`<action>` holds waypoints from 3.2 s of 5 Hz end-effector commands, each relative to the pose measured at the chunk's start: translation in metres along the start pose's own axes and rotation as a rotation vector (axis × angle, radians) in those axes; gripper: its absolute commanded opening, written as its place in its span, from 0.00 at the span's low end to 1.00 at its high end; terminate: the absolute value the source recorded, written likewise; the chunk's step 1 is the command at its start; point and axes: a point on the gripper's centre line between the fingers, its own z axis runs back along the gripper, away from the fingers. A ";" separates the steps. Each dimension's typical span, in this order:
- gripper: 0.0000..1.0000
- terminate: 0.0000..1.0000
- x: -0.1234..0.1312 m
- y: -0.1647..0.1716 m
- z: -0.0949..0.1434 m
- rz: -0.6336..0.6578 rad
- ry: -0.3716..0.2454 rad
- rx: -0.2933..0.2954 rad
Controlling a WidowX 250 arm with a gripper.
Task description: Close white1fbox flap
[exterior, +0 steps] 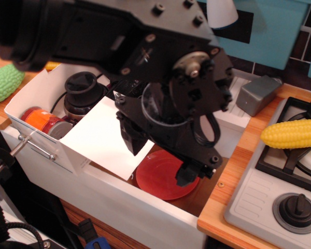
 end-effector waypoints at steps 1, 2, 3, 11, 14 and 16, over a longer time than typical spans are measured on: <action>1.00 0.00 0.000 0.000 0.000 0.000 0.000 0.000; 1.00 0.00 -0.005 -0.009 -0.006 0.016 0.008 0.037; 1.00 0.00 -0.013 -0.019 -0.020 -0.007 0.001 0.010; 1.00 0.00 0.001 0.015 -0.025 -0.251 0.013 0.231; 1.00 0.00 0.017 0.097 0.019 -0.439 0.073 0.319; 1.00 0.00 0.014 0.161 0.019 -0.559 0.067 0.281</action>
